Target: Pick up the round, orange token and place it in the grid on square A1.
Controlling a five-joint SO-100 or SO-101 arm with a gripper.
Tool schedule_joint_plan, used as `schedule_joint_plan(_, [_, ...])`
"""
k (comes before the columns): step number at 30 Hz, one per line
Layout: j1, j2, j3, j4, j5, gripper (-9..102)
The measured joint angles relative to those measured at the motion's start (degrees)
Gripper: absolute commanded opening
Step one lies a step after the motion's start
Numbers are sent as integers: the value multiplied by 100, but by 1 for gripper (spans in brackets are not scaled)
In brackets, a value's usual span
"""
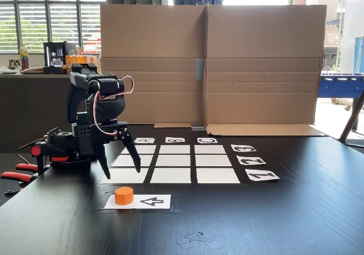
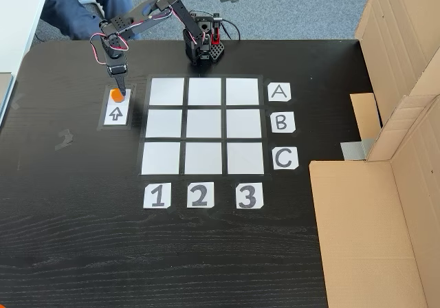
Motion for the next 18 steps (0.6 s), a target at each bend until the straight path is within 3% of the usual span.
schedule_joint_plan(18, [114,-879,-677,0,35,29])
